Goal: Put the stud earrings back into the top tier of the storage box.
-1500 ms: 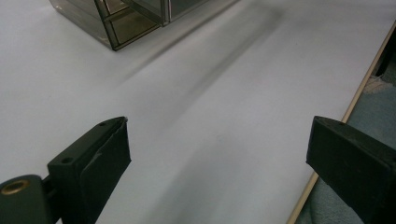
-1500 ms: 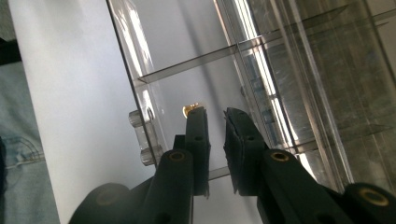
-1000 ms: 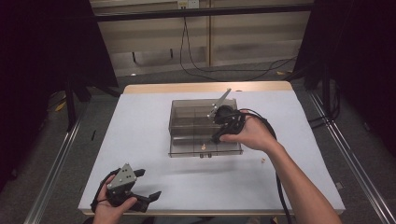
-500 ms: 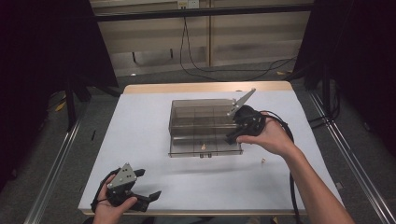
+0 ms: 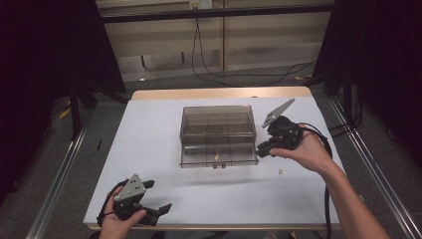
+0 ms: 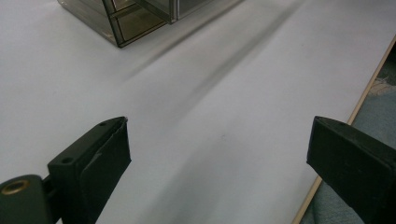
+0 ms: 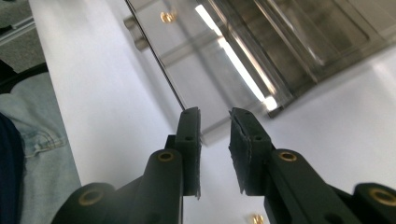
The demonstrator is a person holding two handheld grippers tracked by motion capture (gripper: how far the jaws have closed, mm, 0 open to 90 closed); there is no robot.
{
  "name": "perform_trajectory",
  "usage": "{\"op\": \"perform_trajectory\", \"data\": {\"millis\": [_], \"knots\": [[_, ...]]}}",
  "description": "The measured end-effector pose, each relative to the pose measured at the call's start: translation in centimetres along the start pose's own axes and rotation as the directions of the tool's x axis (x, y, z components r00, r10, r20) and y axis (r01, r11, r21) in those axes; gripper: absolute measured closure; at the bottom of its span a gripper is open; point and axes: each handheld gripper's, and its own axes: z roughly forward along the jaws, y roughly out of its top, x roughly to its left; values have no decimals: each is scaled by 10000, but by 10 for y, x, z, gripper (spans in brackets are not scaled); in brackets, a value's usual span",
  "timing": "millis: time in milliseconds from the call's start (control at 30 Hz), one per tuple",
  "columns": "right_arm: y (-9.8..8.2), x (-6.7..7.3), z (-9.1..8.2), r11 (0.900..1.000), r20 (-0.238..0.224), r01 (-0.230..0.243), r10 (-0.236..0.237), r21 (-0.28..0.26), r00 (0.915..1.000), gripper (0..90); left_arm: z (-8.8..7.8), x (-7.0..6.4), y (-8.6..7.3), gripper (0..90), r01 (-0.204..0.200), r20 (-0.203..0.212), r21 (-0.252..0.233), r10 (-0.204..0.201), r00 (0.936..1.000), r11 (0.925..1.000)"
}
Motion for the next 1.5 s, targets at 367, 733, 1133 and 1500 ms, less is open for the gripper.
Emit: {"op": "perform_trajectory", "data": {"millis": [367, 733, 1133, 1500], "knots": [[-23, -1, -2, 9990, 237, -280, 272, 342, 9993, 764, 0, 1, 0, 60, -28, -32, -72, 28, 10000, 10000], [-50, -5, 8, 9942, 165, -749, 738, 777, 9971, 784, 0, 0, 0, 60, -52, -28, -76, 52, 10000, 10000], [-70, -16, 26, 9721, 662, -1069, 950, 2088, 9933, 786, 0, 0, 0, 60, 9, -1, -52, -9, 10000, 10000], [-75, -22, 40, 9483, 1058, -1018, 730, 3005, 9917, 794, 1, 0, 0, 61, 10, 34, -34, -10, 10000, 10000]]}}
